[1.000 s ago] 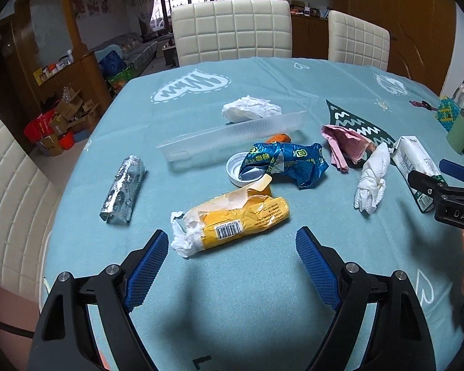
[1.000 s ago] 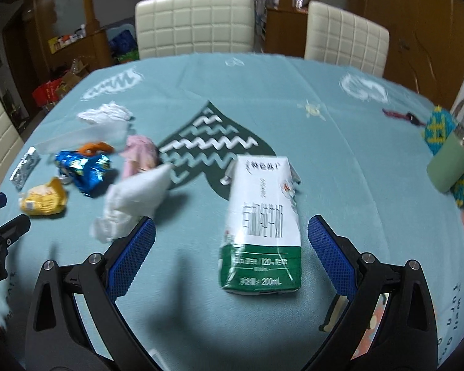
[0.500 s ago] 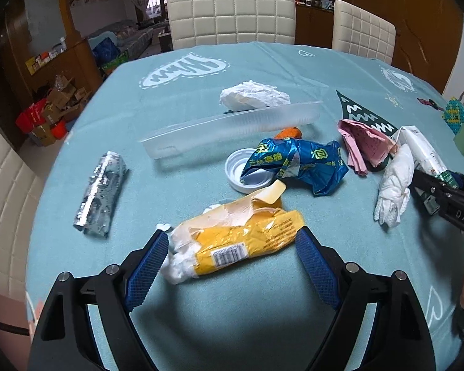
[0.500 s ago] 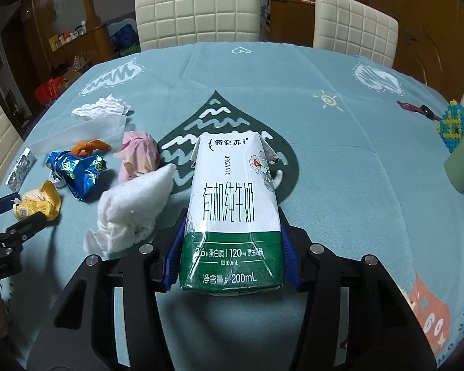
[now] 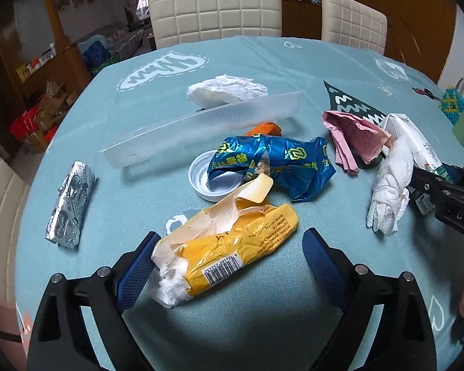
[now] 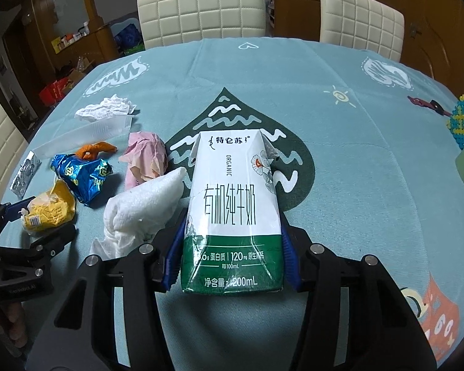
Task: Collect trash
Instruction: 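Grasp the yellow snack bag with the left tool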
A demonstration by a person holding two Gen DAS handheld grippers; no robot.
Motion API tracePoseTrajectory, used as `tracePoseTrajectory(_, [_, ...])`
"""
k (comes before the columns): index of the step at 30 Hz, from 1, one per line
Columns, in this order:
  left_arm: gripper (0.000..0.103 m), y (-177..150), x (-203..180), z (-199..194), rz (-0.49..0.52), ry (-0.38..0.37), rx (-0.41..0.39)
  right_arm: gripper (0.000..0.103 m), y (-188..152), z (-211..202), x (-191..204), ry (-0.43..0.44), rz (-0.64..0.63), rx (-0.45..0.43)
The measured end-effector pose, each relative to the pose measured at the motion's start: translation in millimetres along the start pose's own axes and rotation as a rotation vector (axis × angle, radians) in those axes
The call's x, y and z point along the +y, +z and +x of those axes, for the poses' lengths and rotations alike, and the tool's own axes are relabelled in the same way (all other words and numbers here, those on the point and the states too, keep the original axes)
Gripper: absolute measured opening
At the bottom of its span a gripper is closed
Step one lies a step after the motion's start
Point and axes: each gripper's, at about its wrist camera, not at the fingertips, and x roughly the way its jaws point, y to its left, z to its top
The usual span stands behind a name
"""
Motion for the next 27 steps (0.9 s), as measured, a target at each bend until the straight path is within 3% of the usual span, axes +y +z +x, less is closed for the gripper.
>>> tracePoseTrajectory(1, [0.087, -1, 2, 0, -0.008, -0.005, -0.011, 0.054, 0, 0, 0, 0.001, -0.001, -0.001])
tracePoseTrajectory(6, [0.037, 1, 3, -8, 0.007, -0.023, -0.031, 0.054, -1, -1, 1, 0.007, -0.001, 0.0])
tracePoseTrajectory(8, [0.034, 0, 2, -12, 0.015, -0.038, -0.033, 0.054, -1, -3, 2, 0.008, 0.0, -0.002])
tracePoseTrajectory(10, [0.025, -1, 1, -14, 0.022, -0.044, -0.037, 0.054, -2, -5, 3, 0.006, -0.004, -0.008])
tracePoseTrajectory(27, [0.023, -21, 14, -68, 0.017, -0.015, -0.126, 0.052, -7, -65, 35, 0.008, -0.082, -0.135])
